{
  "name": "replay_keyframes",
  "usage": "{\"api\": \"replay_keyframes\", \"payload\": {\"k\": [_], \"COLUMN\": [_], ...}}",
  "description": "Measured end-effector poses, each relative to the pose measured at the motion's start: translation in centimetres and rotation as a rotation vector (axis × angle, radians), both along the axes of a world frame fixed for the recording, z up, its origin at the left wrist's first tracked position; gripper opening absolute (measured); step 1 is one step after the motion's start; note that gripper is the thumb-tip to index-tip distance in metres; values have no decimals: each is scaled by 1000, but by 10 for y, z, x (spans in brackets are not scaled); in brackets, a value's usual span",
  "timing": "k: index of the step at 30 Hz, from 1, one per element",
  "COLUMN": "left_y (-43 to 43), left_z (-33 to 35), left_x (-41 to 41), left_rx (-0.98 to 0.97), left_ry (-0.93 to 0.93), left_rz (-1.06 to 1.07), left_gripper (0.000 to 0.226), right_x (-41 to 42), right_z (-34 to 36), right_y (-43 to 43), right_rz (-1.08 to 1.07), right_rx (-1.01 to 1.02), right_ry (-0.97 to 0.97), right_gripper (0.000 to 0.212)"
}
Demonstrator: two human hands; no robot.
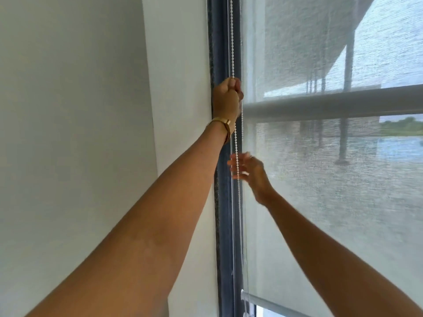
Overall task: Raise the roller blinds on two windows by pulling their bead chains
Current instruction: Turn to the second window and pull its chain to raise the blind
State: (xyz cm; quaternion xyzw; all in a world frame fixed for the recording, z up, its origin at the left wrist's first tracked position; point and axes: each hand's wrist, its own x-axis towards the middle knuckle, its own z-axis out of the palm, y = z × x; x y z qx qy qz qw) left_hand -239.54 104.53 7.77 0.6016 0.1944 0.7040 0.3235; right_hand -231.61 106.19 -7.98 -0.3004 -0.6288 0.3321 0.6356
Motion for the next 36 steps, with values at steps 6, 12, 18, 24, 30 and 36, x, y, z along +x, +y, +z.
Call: {"api": "replay_keyframes", "payload": {"k": [6, 12, 18, 24, 30, 36], "left_y": [2, -1, -4, 4, 9, 23], "left_z": [-29, -71, -114, -175, -213, -194], "left_x": [-7, -1, 11, 1, -3, -15], "left_rx": [-20, -86, -137, -231, -355, -393], "left_ry": [40, 47, 56, 124, 235, 353], "left_rz": [49, -45, -104, -84, -156, -130], "left_gripper": [36, 39, 40, 42, 43, 32], "right_x": [16, 4, -17, -25, -18, -6], "right_z": [102, 195, 235, 245, 197, 171], "right_y": [-2, -21, -32, -31, -6, 7], "right_rz": [-79, 10, 7, -133, -288, -296], "right_rx": [81, 106, 113, 103, 299, 339], "right_ry": [39, 15, -4, 49, -18, -2], "right_gripper": [59, 44, 35, 29, 34, 23]}}
